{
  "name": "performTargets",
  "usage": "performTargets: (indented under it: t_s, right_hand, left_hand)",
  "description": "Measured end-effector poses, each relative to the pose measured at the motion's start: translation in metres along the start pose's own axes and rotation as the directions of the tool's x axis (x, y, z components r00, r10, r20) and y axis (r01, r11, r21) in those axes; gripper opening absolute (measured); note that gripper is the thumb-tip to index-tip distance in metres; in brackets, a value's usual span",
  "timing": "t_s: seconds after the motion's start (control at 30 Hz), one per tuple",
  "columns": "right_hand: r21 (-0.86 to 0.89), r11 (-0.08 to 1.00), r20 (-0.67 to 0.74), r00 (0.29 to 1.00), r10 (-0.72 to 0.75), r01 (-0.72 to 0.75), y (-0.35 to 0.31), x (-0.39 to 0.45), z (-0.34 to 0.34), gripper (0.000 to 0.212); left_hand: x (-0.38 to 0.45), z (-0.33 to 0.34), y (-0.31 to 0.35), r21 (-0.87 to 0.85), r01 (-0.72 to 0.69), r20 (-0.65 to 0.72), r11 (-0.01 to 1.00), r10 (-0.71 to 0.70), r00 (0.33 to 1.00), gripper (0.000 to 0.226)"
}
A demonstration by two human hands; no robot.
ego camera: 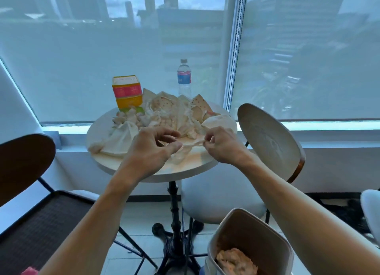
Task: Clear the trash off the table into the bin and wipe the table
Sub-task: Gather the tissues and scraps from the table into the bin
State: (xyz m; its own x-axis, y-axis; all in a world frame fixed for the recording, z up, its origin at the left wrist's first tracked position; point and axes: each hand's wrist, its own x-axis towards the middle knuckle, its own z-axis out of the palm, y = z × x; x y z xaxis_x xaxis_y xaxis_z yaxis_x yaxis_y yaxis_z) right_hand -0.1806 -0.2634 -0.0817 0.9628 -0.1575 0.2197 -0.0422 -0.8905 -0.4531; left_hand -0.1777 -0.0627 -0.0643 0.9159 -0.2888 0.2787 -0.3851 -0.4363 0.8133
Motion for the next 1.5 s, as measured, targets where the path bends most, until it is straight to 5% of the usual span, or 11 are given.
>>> performTargets:
  t_s: [0.17, 0.33, 0.5, 0.57, 0.63, 0.7, 0.77, 0.9, 1.3, 1.5]
  right_hand:
    - [0.351, 0.936, -0.147, 0.988, 0.051, 0.004, -0.029, 0.008, -0.017, 0.005]
    - [0.783, 0.621, -0.041, 0.999, -0.002, 0.034, -0.069, 0.007, -0.034, 0.017]
    - [0.897, 0.439, 0.106, 0.988, -0.109, -0.048, -0.078, 0.013, -0.043, 0.013]
    - [0.865, 0.501, 0.07, 0.996, -0.049, -0.036, -0.069, 0.019, -0.045, 0.014]
    - [0.714, 0.7, -0.101, 0.988, 0.114, -0.008, -0.05, 0.029, -0.043, 0.015]
    - [0.492, 0.865, -0.251, 0.934, 0.254, -0.103, -0.02, 0.038, -0.033, 0.01]
    - [0.306, 0.92, -0.218, 0.923, 0.316, -0.243, 0.008, 0.043, -0.022, 0.032]
    - [0.063, 0.934, -0.032, 0.934, 0.355, -0.353, 0.027, 0.039, -0.002, 0.065]
    - [-0.083, 0.976, -0.27, 0.947, 0.174, -0.203, 0.031, 0.03, 0.011, 0.036]
    - [0.052, 0.994, -0.527, 0.843, 0.109, -0.096, 0.046, 0.02, 0.001, 0.017]
  left_hand:
    - [0.019, -0.011, 0.0, -0.095, -0.048, 0.085, 0.994, 0.056, 0.995, 0.027]
    - [0.035, -0.015, 0.004, -0.305, -0.068, 0.125, 0.95, 0.111, 0.986, 0.044]
    - [0.045, -0.027, 0.001, -0.419, -0.18, 0.02, 0.89, 0.207, 0.978, 0.027]
    - [0.049, -0.031, 0.0, -0.437, -0.215, -0.047, 0.873, 0.217, 0.975, 0.019]
    - [0.054, -0.033, -0.001, -0.458, -0.215, -0.089, 0.863, 0.196, 0.977, 0.023]
    - [0.06, -0.037, -0.001, -0.481, -0.207, -0.105, 0.852, 0.178, 0.978, 0.022]
    - [0.067, -0.039, 0.001, -0.505, -0.202, -0.106, 0.839, 0.172, 0.979, 0.021]
    - [0.078, -0.038, 0.004, -0.55, -0.183, -0.104, 0.815, 0.151, 0.983, 0.025]
    - [0.088, -0.03, 0.04, -0.64, -0.205, -0.121, 0.741, 0.166, 0.979, 0.025]
    - [0.08, -0.02, 0.059, -0.649, -0.234, -0.124, 0.723, 0.203, 0.971, 0.021]
